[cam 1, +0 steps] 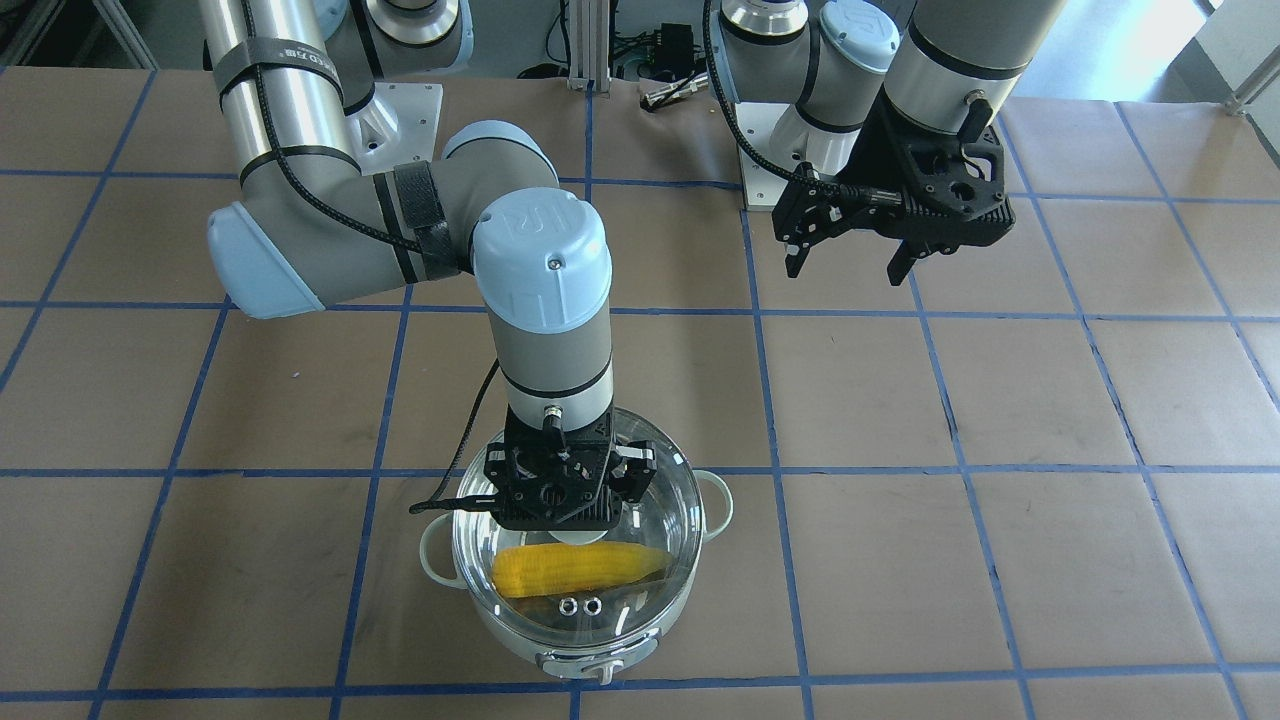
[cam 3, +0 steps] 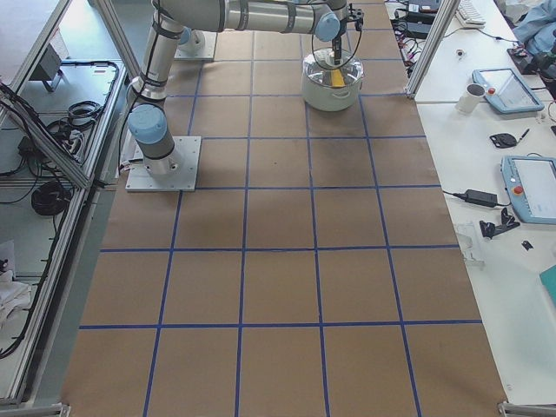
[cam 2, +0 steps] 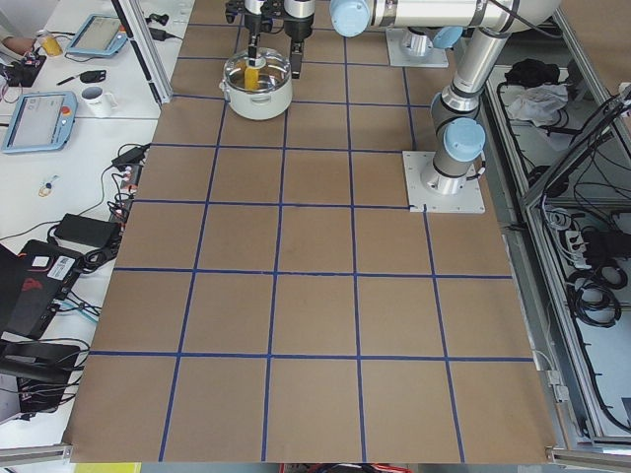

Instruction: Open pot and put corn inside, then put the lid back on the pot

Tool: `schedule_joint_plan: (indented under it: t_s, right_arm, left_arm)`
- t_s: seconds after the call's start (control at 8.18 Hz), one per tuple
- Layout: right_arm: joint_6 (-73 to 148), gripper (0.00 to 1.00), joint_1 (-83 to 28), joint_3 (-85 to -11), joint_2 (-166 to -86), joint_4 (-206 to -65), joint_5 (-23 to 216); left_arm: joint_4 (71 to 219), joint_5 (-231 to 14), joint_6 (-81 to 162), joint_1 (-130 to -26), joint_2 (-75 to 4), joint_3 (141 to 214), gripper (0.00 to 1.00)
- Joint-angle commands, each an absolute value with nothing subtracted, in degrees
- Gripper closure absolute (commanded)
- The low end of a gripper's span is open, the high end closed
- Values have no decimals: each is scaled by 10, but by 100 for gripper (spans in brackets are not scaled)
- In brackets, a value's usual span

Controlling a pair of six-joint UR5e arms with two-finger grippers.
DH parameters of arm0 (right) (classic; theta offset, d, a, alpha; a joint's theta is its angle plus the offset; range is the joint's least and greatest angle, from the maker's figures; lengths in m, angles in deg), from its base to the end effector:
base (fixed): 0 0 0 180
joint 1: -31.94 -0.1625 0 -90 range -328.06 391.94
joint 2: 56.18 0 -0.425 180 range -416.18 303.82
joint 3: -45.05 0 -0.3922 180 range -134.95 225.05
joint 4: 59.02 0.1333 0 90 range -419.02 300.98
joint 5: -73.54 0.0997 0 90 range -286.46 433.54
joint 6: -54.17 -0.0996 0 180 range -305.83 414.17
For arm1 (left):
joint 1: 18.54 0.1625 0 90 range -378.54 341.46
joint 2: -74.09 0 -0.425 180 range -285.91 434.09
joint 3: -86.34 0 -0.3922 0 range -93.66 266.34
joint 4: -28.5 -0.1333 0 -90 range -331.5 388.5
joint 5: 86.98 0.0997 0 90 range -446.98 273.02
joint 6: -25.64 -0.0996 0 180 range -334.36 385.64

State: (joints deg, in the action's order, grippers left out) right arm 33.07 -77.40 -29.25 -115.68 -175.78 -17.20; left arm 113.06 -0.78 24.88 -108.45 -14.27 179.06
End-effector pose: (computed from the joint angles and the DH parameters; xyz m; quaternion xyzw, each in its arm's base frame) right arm 0.3607 -0.6291 0.3517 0.0159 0.9944 -0.1000 0.0300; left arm -0.1391 -0.4872 0.4884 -0.0071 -0.9987 0.0383 0.0328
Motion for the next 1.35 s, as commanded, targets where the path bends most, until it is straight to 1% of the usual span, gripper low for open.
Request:
schedule_joint_plan:
  t_s: [0.0, 0.73, 1.22]
  right_arm:
    - [331, 73, -774, -297, -1157, -1768, -172]
    - [333, 72, -774, -302, -1156, -1772, -172]
    - [333, 70, -775, -309, -1156, -1773, -170]
  left_arm:
    - [1130, -9, 251, -1084, -146, 1791, 0]
    - [1130, -8, 251, -1084, -146, 1791, 0]
    - [1130, -8, 251, -1084, -147, 1791, 0]
